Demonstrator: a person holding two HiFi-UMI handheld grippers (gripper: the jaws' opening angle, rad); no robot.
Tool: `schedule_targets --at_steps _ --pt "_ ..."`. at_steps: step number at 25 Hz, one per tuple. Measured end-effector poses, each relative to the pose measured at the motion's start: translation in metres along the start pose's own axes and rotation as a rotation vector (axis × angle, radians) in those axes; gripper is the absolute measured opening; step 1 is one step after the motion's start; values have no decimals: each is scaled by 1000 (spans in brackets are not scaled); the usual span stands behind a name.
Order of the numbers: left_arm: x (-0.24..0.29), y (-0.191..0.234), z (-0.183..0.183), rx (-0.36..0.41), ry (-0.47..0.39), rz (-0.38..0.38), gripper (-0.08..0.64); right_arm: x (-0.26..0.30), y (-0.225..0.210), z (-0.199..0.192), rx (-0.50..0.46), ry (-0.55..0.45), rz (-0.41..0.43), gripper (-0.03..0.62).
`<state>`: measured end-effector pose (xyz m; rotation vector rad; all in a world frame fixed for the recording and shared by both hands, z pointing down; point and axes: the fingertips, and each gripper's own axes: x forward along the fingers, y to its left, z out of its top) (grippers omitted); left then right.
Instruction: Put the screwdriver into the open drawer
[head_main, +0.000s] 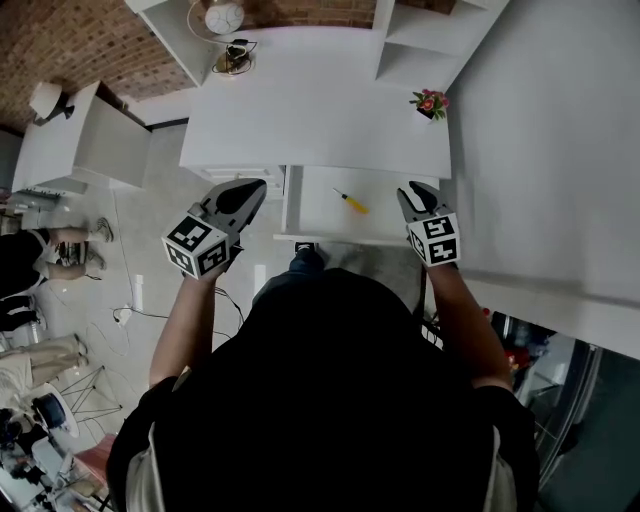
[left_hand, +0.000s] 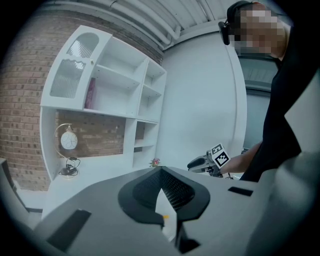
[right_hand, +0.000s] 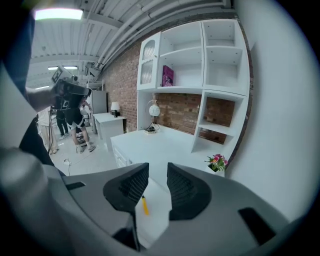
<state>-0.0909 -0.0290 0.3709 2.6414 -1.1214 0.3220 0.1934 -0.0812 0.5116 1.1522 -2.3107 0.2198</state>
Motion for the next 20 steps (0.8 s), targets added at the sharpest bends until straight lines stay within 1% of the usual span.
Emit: schedule_targets --at_steps 5,13,20 --pt "-1 -4 4 8 -8 -8 15 -11 -1 9 11 -26 -14 123" --pt "-9 -6 3 7 -11 -2 15 -24 -3 14 25 -45 -26 123" --pt "-10 -14 5 2 -24 -9 15 -38 -13 16 48 -56 -45 123"
